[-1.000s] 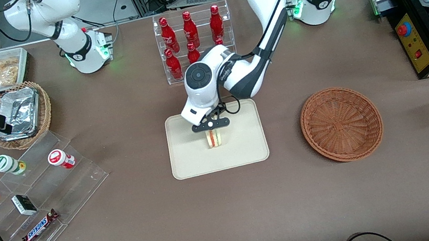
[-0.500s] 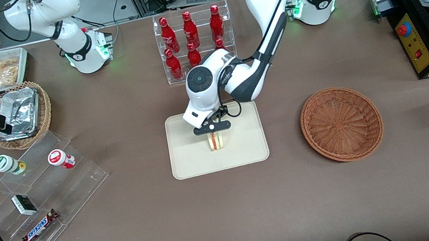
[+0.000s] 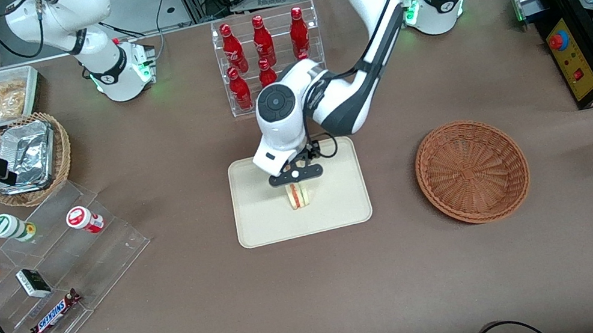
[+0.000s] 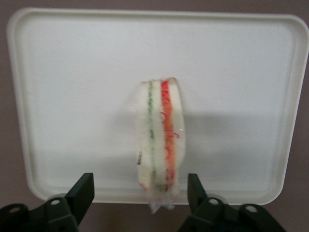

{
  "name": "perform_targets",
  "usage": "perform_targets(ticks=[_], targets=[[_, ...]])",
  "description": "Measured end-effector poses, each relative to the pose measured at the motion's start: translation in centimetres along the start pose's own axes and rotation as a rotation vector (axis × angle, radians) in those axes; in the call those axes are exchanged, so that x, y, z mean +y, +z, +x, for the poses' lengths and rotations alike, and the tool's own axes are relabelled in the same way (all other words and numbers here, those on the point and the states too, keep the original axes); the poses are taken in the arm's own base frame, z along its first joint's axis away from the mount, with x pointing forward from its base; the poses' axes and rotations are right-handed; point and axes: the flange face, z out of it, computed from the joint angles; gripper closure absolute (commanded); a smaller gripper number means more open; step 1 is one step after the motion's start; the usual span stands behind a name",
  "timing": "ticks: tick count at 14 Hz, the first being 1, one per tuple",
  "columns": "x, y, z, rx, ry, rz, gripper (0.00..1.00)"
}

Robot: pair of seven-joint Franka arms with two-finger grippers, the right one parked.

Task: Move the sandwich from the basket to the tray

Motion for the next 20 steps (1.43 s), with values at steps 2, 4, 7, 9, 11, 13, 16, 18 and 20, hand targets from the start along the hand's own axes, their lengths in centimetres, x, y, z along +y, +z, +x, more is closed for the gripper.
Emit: perform_targets(ticks=[2,4,7,9,11,13,16,18,20], targets=[[-3.5,-6.1,1.4,0.002,-0.053,0.052,0.01],[-7.9,-12.3,2.6,0.004,-0.121,0.075,0.01],[-16.4,-19.8,4.5,-0.014,-0.241,0.113,0.01],[-23.0,-23.8,5.6,-0.042,-0.259,0.127,0.01],[-29.4,-26.7,6.3,-0.067,-0.257,0.117,0.01],[-35.0,-28.5,6.8,-0.091,-0.233,0.099,0.01],[-40.9,-30.3,6.7,-0.127,-0.202,0.071,0.01],[-43.1,-31.4,5.9,-0.142,-0.184,0.052,0.01],[-44.4,-32.8,4.8,-0.148,-0.159,0.029,0.01]])
